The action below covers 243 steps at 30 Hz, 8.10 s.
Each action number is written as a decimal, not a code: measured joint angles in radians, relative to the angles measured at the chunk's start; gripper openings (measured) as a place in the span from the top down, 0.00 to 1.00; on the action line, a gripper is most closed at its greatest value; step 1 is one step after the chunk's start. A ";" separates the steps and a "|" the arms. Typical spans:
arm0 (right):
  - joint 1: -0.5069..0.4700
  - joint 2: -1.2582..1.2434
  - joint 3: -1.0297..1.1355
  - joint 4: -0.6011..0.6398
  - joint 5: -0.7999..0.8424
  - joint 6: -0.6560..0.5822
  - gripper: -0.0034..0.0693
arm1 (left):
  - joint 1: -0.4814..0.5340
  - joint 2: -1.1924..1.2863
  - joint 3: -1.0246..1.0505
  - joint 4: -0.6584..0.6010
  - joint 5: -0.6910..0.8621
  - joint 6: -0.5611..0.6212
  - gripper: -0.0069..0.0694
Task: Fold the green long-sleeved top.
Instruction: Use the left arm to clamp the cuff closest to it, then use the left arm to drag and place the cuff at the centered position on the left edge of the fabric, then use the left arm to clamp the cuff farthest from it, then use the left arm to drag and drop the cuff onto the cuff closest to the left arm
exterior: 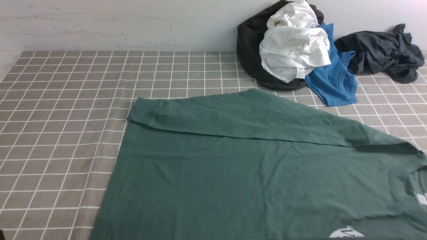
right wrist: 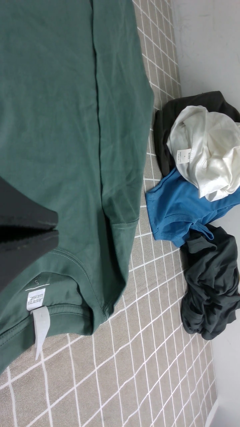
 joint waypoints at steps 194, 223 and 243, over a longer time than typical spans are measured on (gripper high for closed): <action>0.330 1.082 -0.737 0.213 0.470 -0.422 0.97 | -0.175 2.433 -2.119 -0.113 0.726 0.114 0.60; 0.330 1.082 -0.737 0.213 0.434 -0.426 0.97 | -0.194 2.402 -2.119 -0.106 0.760 0.153 0.88; 0.330 1.020 -0.777 0.244 0.516 -0.422 0.97 | -0.195 1.673 -1.262 -0.251 0.707 0.114 0.88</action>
